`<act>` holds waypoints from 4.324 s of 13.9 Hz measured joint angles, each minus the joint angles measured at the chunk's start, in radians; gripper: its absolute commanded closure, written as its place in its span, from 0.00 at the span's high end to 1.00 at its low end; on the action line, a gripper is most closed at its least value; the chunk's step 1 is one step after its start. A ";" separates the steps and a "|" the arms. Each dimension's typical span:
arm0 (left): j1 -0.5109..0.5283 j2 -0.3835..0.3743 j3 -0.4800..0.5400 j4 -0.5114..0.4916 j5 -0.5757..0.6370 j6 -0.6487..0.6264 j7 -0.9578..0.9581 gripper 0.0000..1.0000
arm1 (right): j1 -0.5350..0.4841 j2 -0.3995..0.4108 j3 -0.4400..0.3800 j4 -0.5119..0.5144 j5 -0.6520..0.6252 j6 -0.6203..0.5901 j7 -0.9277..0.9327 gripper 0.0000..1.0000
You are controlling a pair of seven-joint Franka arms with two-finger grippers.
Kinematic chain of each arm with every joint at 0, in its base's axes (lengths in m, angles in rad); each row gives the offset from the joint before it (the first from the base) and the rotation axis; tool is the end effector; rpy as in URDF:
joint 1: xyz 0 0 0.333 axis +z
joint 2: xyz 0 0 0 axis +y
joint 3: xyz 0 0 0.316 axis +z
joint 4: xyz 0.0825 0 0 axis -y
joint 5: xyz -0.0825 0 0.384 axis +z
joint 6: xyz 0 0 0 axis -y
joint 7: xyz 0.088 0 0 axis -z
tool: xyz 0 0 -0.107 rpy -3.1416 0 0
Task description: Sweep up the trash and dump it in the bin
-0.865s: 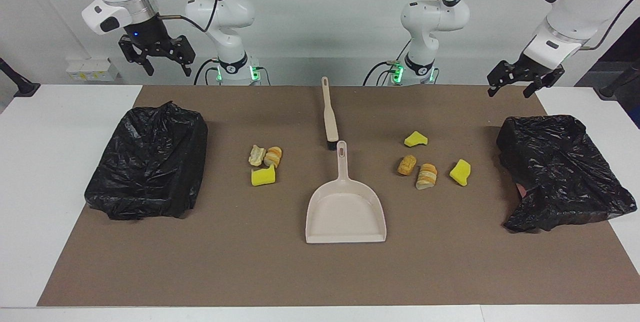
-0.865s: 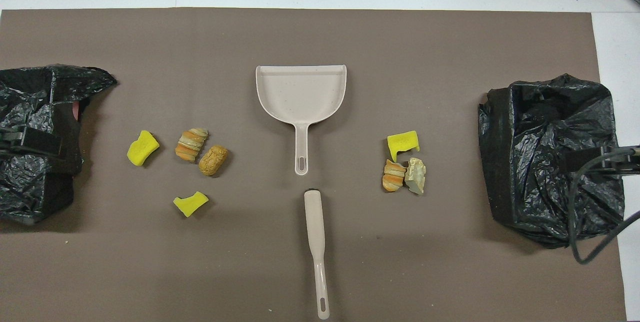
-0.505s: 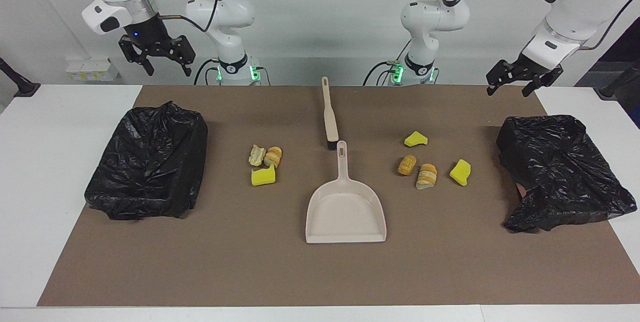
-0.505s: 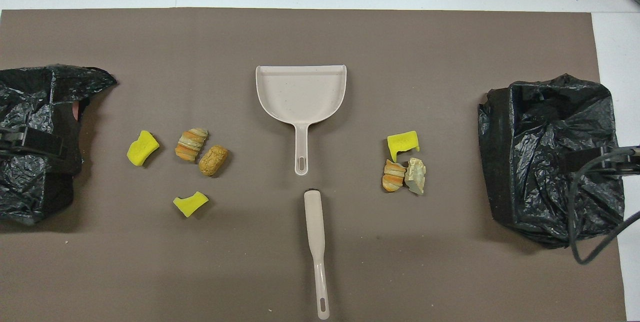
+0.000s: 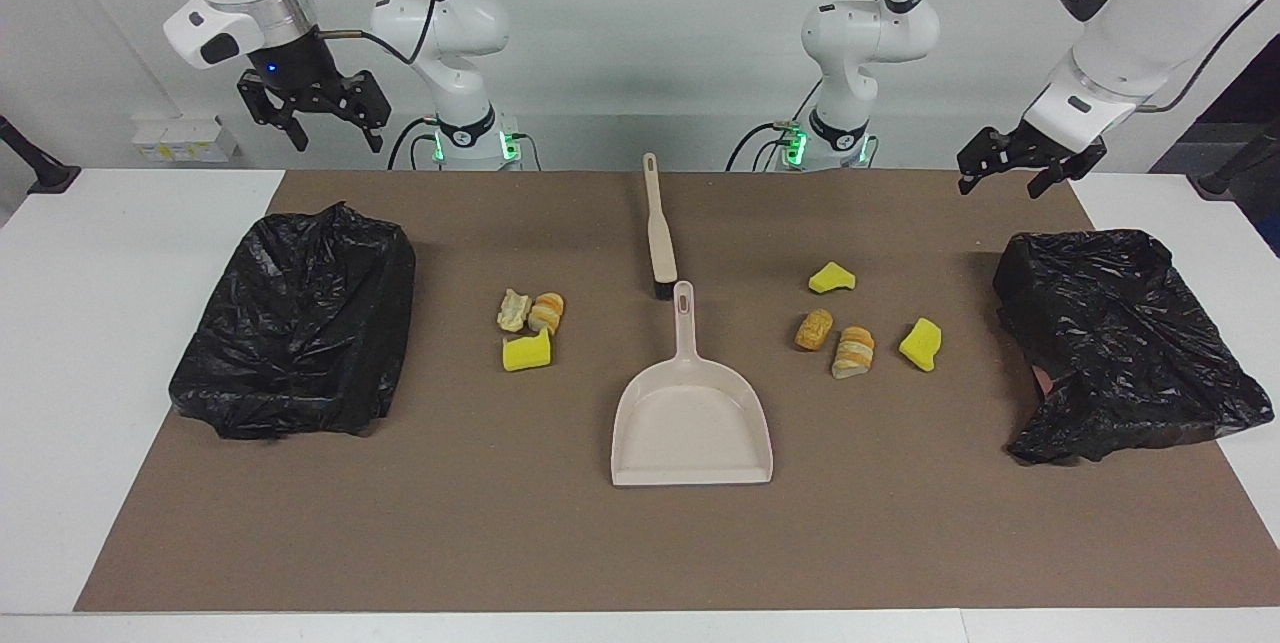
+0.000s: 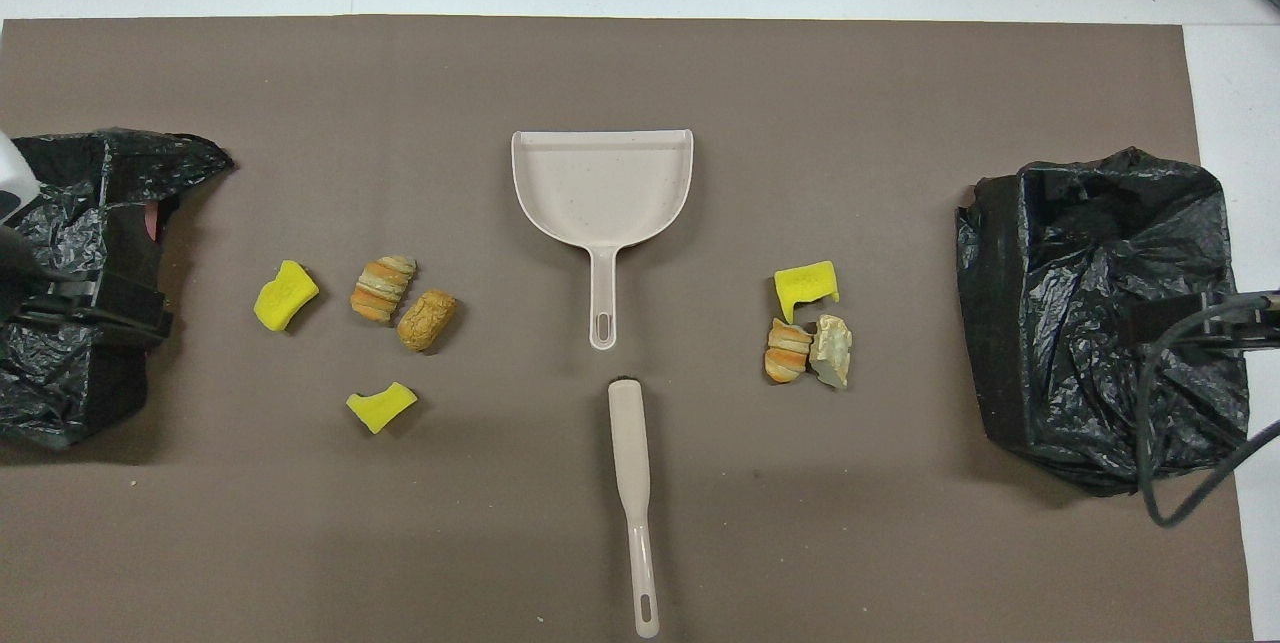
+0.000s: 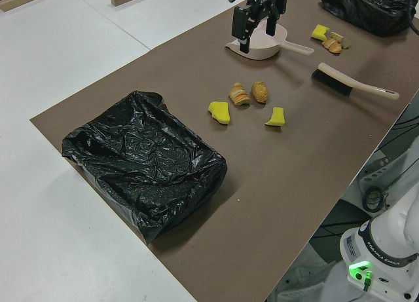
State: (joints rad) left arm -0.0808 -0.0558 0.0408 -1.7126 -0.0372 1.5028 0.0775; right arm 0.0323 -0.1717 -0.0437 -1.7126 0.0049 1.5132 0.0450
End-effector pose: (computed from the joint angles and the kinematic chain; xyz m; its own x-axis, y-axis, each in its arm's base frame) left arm 0.5244 -0.0246 0.5831 0.9814 -0.1196 -0.1499 -0.1132 -0.9923 0.0511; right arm 0.4937 -0.0071 0.6429 0.9981 -0.0552 -0.0284 -0.0556 -0.9984 -0.0111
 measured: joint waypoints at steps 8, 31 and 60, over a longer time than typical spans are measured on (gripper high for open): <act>-0.164 -0.068 -0.007 -0.169 -0.004 0.136 -0.180 1.00 | 0.000 0.000 0.000 0.000 0.000 0.000 0.000 1.00; -1.015 0.021 -0.015 -0.730 -0.007 0.923 -0.929 1.00 | 0.000 0.000 0.000 0.000 0.000 0.000 0.000 1.00; -0.476 -0.026 0.043 -0.474 0.230 0.273 -1.214 0.00 | 0.000 0.000 0.000 0.000 0.000 0.000 0.000 1.00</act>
State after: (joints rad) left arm -0.5569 -0.0817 0.0835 -2.1871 0.1923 1.7761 -1.1365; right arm 0.0323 -0.1717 -0.0437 -1.7126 0.0049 1.5132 0.0450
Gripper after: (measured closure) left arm 0.744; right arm 0.000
